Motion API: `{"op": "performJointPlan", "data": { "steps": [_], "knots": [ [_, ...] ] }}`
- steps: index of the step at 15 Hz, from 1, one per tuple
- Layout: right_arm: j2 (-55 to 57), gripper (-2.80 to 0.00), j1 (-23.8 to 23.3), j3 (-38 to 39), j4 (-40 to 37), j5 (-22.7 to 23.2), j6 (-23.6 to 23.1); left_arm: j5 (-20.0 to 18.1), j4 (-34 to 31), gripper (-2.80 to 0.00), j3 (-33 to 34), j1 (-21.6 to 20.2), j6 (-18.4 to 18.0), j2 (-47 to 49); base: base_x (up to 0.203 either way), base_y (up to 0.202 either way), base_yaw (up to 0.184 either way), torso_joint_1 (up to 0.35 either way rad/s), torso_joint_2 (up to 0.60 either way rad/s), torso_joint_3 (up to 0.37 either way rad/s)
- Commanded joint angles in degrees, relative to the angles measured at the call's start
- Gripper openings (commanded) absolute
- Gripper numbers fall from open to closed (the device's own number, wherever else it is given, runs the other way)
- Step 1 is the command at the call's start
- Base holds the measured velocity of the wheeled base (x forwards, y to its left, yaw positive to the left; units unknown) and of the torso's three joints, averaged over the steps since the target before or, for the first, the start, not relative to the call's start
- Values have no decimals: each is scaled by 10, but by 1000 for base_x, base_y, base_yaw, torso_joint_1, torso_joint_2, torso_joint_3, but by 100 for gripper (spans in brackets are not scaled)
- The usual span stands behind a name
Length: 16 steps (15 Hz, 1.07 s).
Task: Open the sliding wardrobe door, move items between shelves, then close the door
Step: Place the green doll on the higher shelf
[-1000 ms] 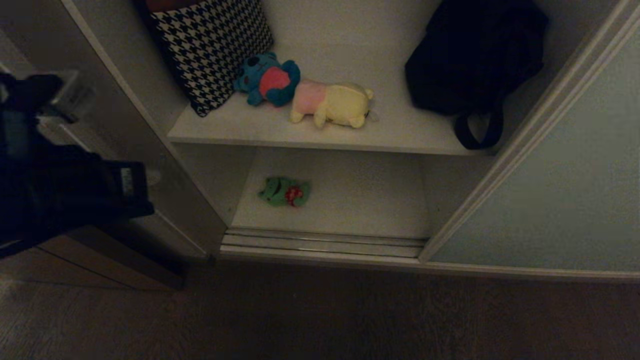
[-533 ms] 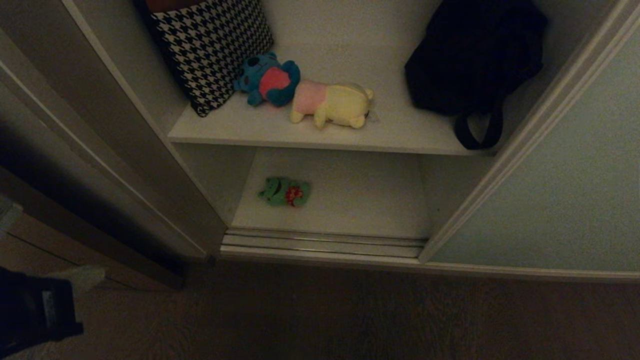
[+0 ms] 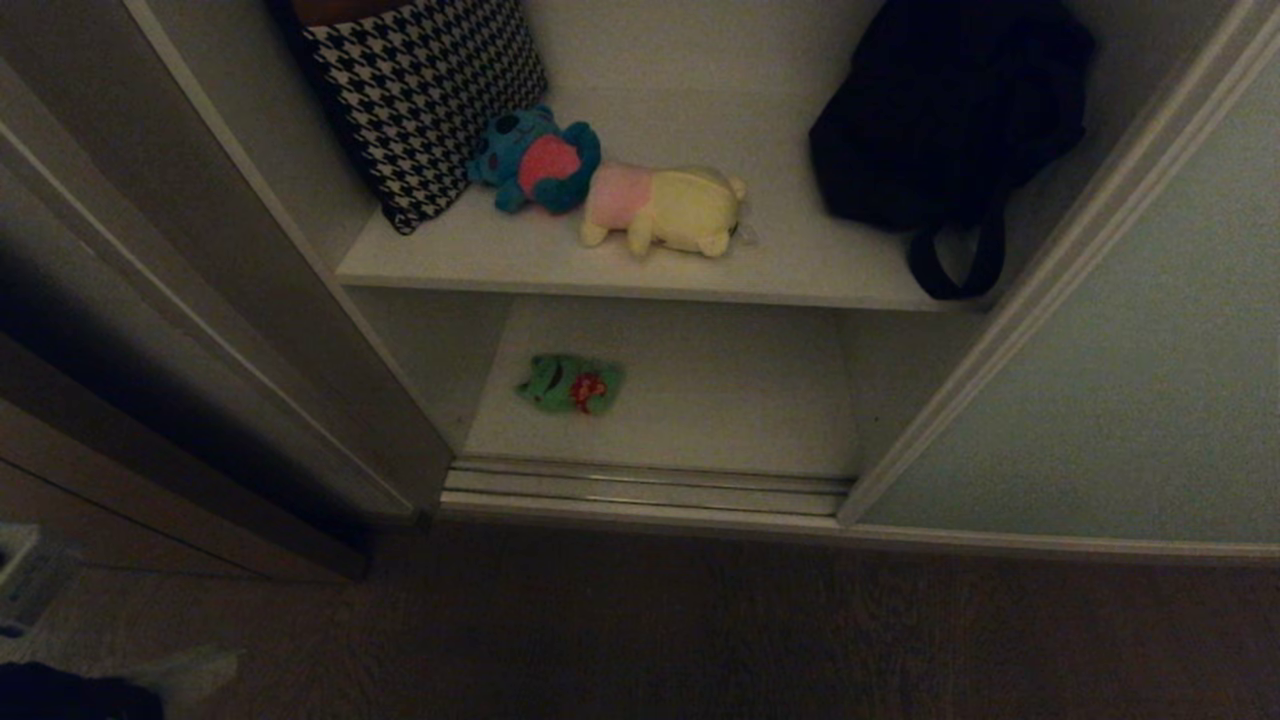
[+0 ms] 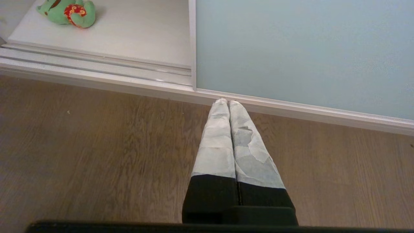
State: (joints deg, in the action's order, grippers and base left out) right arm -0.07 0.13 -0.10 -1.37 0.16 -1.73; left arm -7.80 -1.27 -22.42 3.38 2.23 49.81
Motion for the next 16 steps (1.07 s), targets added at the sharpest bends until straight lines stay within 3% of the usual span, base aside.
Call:
{"op": "performJointPlan", "data": {
  "steps": [1, 3, 5, 8, 12, 16],
  "knots": [
    [0, -280, 0, 0, 0, 0, 0, -14, -7, -280, 13, 1, 2, 8, 0, 0, 0, 0, 0, 0],
    [0, -280, 0, 0, 0, 0, 0, -29, -4, -280, 11, 1, -2, 2, 0, 0, 0, 0, 0, 0],
    [0, -280, 0, 0, 0, 0, 0, -70, -8, -280, 9, 1, 4, -17, 0, 0, 0, 0, 0, 0],
    [-1, -280, 0, 0, 0, 0, 0, -69, -14, -280, 14, -1, 5, -48, 0, 0, 0, 0, 0, 0],
    [0, -280, 0, 0, 0, 0, 0, -71, -94, -280, -3, 0, 1, -47, 0, 0, 0, 0, 0, 0],
    [0, -280, 0, 0, 0, 0, 0, -68, -107, -280, 26, 0, -4, -66, 0, 0, 0, 0, 0, 0]
  ]
}}
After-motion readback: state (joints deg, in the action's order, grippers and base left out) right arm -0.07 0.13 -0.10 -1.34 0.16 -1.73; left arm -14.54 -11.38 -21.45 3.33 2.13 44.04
